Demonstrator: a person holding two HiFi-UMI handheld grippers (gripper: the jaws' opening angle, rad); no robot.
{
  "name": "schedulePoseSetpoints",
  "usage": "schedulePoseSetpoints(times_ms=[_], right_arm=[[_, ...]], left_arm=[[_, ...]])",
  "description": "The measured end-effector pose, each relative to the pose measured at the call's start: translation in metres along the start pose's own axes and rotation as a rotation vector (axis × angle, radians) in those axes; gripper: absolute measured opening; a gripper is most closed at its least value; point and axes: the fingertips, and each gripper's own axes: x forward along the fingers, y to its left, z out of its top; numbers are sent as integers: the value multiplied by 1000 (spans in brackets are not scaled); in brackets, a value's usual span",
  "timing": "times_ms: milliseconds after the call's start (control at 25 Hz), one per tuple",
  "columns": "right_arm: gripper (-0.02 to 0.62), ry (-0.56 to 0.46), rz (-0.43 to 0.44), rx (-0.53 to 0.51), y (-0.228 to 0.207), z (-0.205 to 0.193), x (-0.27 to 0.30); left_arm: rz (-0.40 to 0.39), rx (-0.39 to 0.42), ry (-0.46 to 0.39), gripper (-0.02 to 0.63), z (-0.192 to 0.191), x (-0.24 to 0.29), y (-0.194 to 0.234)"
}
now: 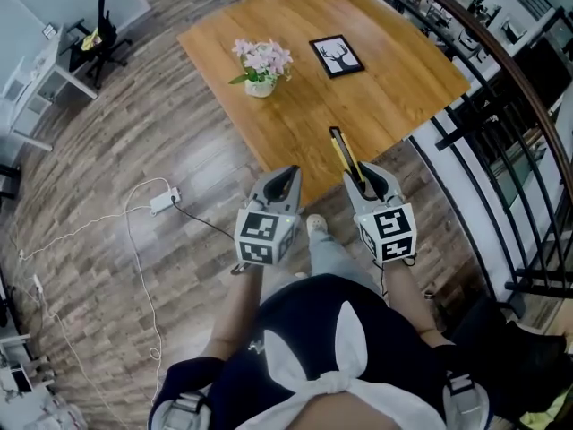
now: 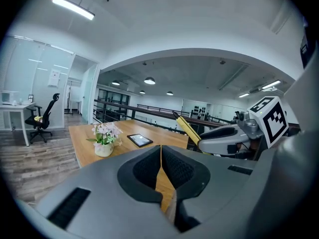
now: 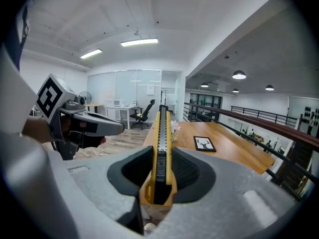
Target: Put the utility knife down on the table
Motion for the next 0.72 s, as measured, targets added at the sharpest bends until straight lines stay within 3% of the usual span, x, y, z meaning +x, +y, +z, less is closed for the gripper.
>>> schedulePoseSetpoints(times_ms=[720], right_arm=[[114, -65, 30, -28, -74, 46, 59]], left_arm=[[70, -3, -30, 17, 39, 68, 36]])
